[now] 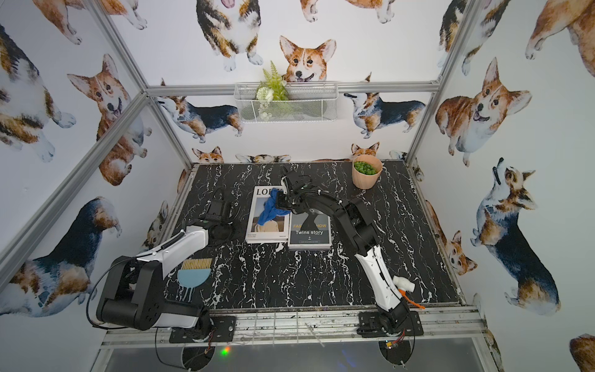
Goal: Wipe the cover of the book
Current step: Wipe the dirt from the cover of the book.
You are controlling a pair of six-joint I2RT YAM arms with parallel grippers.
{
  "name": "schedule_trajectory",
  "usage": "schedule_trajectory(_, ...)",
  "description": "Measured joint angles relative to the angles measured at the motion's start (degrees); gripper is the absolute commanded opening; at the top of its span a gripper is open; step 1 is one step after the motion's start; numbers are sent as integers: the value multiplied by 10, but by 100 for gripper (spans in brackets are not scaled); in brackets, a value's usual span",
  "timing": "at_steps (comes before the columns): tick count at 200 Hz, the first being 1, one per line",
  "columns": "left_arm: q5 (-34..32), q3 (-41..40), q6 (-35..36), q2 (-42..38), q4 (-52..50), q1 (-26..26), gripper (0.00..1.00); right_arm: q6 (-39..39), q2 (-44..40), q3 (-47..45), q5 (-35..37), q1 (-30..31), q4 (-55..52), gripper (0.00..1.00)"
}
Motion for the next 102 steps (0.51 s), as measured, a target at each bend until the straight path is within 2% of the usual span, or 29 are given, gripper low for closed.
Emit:
schedule_trajectory(41, 2, 0, 0, 3, 2, 0, 37, -3, 73, 119, 12, 59, -21, 0)
schedule_trajectory(58, 7, 0, 0, 6, 2, 0, 38, -13, 82, 137, 14, 64, -31, 0)
schedule_trajectory(76, 11, -4, 0, 10, 6, 0, 38, -14, 58, 99, 3, 49, -28, 0)
schedule_trajectory(102, 13, -13, -4, 12, 12, 0, 38, -13, -17, -20, -5, 2, -18, 0)
